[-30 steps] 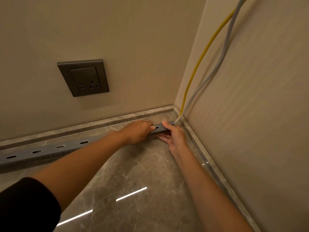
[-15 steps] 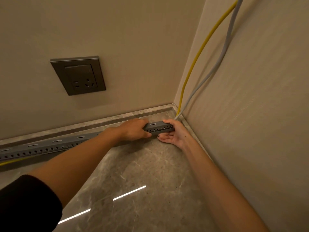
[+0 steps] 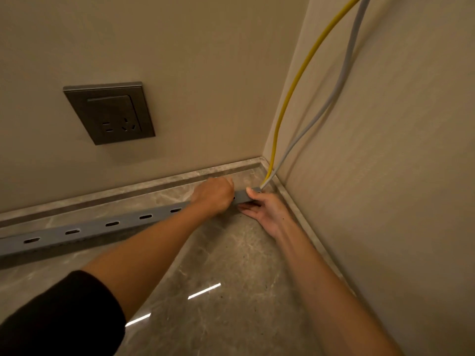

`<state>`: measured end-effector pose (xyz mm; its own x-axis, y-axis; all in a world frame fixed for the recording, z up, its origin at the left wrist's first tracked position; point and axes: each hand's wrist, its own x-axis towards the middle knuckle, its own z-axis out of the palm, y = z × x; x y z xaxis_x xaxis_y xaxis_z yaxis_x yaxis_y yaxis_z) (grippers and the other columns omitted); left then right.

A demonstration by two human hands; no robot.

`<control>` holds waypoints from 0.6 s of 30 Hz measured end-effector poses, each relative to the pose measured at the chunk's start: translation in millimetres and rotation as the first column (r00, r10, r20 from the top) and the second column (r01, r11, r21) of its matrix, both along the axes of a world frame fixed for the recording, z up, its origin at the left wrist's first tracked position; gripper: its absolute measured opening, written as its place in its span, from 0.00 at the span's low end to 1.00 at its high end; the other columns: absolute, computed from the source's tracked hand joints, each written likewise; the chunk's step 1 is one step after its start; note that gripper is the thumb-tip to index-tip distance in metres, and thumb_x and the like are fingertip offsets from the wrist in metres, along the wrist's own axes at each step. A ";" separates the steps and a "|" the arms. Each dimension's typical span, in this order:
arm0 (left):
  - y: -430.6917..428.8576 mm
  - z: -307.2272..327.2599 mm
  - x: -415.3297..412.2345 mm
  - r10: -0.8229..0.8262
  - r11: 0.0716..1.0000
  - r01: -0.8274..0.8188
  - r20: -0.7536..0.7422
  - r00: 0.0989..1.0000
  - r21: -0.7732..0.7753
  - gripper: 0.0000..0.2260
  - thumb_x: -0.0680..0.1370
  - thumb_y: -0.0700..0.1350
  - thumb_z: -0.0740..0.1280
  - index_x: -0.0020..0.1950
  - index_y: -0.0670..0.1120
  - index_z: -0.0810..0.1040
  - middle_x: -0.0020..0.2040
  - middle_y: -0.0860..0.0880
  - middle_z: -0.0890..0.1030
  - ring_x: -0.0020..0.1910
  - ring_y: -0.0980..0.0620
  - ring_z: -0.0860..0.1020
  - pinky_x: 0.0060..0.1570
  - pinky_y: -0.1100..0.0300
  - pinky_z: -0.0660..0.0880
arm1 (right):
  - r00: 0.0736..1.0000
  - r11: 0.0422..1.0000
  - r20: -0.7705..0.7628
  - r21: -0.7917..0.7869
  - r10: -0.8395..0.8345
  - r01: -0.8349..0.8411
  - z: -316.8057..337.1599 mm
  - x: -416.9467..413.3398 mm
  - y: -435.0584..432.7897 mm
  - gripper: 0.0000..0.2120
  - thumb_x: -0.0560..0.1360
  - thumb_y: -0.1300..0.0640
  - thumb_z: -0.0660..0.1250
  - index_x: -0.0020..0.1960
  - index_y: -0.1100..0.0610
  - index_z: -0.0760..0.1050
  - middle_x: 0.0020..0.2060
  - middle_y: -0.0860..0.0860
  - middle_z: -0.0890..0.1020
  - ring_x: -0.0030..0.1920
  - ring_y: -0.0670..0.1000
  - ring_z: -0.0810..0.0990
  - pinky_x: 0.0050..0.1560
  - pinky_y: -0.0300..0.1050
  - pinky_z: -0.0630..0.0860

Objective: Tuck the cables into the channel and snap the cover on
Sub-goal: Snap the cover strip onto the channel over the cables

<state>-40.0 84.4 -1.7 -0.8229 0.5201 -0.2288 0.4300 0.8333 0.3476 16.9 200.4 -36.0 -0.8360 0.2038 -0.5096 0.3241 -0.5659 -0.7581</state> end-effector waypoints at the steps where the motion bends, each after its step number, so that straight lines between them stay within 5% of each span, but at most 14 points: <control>1: 0.6 -3.9 3.9 -0.016 0.999 0.012 -0.094 0.995 -0.042 0.10 0.79 0.41 0.54 0.52 0.40 0.73 0.53 0.38 0.80 0.52 0.38 0.78 0.46 0.53 0.72 | 0.999 1.000 -0.034 -0.017 -0.023 0.022 -2.7 2.0 -1.1 0.03 0.77 0.66 0.61 0.46 0.60 0.70 0.42 0.57 0.77 0.43 0.53 0.78 0.51 0.49 0.77; 3: -1.4 -11.3 11.3 -0.019 0.997 0.005 -0.191 0.981 -0.074 0.08 0.78 0.41 0.57 0.53 0.40 0.73 0.54 0.39 0.79 0.54 0.39 0.77 0.46 0.51 0.72 | 0.995 0.998 -0.079 -0.008 -0.065 0.065 -7.8 6.1 -3.5 0.06 0.76 0.70 0.61 0.44 0.60 0.71 0.41 0.56 0.77 0.43 0.52 0.78 0.45 0.46 0.79; 8: -5.1 -22.3 18.2 -0.002 0.997 -0.023 -0.311 0.950 -0.076 0.12 0.80 0.40 0.52 0.58 0.39 0.71 0.54 0.38 0.80 0.53 0.37 0.77 0.49 0.49 0.73 | 0.986 0.989 -0.164 0.143 0.002 0.022 -17.8 12.4 -3.4 0.07 0.74 0.71 0.62 0.44 0.60 0.74 0.40 0.55 0.79 0.39 0.49 0.81 0.46 0.42 0.79; 13: -5.0 -25.3 13.4 -0.053 0.995 0.024 -0.307 0.950 -0.096 0.18 0.80 0.39 0.52 0.70 0.39 0.61 0.56 0.38 0.78 0.55 0.37 0.76 0.49 0.48 0.73 | 0.983 0.990 -0.185 0.143 0.014 0.012 -18.6 12.1 -3.3 0.06 0.75 0.69 0.62 0.45 0.60 0.74 0.40 0.55 0.80 0.34 0.43 0.84 0.40 0.37 0.82; 18: -5.3 -25.5 11.9 -0.066 0.993 0.032 -0.299 0.952 -0.116 0.20 0.80 0.40 0.52 0.73 0.39 0.57 0.58 0.37 0.77 0.56 0.37 0.75 0.51 0.48 0.73 | 0.982 0.992 -0.187 0.127 0.013 0.011 -15.1 12.0 -4.6 0.06 0.76 0.69 0.62 0.44 0.60 0.74 0.40 0.55 0.80 0.33 0.43 0.84 0.39 0.37 0.82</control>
